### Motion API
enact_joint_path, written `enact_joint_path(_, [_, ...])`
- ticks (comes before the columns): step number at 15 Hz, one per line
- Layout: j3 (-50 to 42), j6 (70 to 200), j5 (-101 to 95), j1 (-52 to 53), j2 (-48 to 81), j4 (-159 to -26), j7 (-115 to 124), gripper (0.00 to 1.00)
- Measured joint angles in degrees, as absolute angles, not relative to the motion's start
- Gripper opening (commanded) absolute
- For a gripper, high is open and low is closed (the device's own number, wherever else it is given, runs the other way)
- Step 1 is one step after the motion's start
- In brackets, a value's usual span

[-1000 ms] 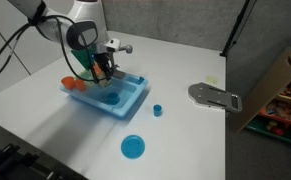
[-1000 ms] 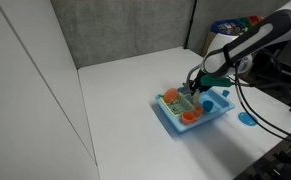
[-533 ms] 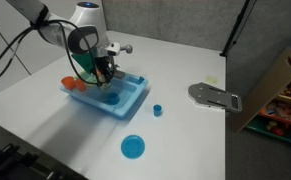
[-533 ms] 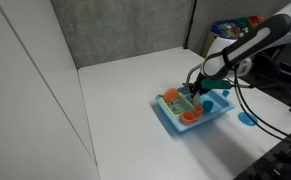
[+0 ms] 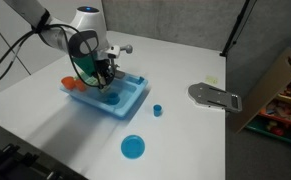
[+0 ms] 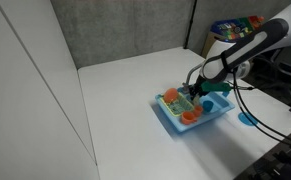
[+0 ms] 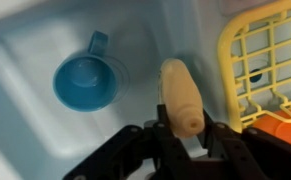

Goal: Pick up the bottle on the blue plate and put it in the sink

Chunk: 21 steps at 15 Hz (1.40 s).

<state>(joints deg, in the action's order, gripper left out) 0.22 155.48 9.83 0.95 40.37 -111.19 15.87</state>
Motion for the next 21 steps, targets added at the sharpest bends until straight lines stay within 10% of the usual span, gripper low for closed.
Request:
enact_joint_path(7, [0.22,155.79,9.83,0.33,41.27,-111.19,15.56,0.11])
enact_joint_path(8, [0.22,155.79,9.83,0.26,41.34,-111.19,15.56,0.49])
enact_joint_path(13, [0.22,155.84,9.83,-0.03,41.43,-111.14,15.55,0.87])
enact_joint_path(21, [0.25,156.61,9.84,-0.36,40.29,-111.12,15.54,0.98])
